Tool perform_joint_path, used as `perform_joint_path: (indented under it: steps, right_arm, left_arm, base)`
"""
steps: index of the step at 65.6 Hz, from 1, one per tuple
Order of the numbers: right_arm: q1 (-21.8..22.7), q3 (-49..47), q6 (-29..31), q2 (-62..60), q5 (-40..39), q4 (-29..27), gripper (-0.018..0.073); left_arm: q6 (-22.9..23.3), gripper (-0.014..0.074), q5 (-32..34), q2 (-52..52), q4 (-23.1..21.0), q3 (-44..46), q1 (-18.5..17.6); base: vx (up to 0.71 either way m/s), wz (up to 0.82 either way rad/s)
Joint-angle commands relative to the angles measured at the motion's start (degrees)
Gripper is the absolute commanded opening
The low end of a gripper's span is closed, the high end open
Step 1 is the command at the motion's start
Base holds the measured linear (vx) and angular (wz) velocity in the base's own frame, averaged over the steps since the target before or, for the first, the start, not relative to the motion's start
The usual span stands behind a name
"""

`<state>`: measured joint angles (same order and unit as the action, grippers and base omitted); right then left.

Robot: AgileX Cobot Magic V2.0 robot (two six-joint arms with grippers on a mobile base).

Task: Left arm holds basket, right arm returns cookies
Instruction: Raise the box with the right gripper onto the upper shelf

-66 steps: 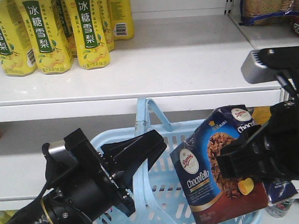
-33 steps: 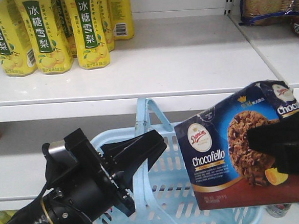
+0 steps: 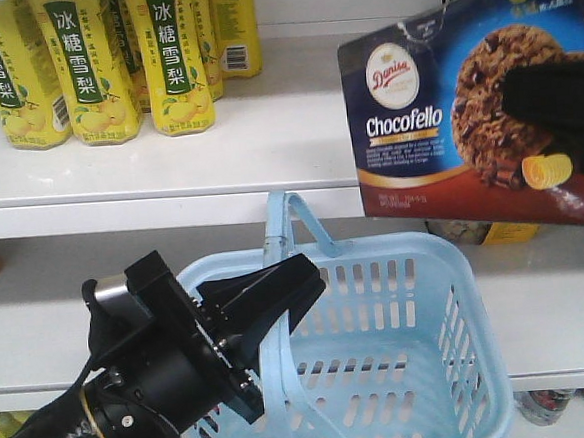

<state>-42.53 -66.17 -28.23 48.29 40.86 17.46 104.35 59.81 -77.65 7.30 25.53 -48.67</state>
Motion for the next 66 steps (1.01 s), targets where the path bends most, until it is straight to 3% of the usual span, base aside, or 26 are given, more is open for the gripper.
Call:
perform_joint_path:
  steps: [1, 18, 35, 48, 66]
  right_arm:
    - [1.8, -2.0, -1.6, 0.5, -9.0, 4.5, -0.0006]
    - [11.7, -2.0, -2.7, 5.4, -16.5, 6.6, -0.0006]
    - [18.7, -2.0, -4.2, 11.5, -24.3, 6.3, -0.0006]
    - [22.1, -2.0, -4.2, 15.7, -29.4, 6.2, -0.0006]
    - [22.1, -2.0, -3.8, 21.8, -33.9, 6.5, -0.0006]
  left_arm:
    - [-0.6, 0.0000, 6.4, 2.0, -2.4, 2.2, 0.2]
    - [-0.6, 0.0000, 6.4, 2.0, -2.4, 2.2, 0.2]
    - [-0.6, 0.0000, 6.4, 2.0, -2.4, 2.2, 0.2]
    - [-0.6, 0.0000, 6.4, 2.0, -2.4, 2.2, 0.2]
    - [-0.6, 0.0000, 6.4, 2.0, -2.4, 2.2, 0.2]
  base:
    - [0.00, 0.00]
    - [0.00, 0.00]
    - [0.00, 0.00]
    - [0.00, 0.00]
    - [0.00, 0.00]
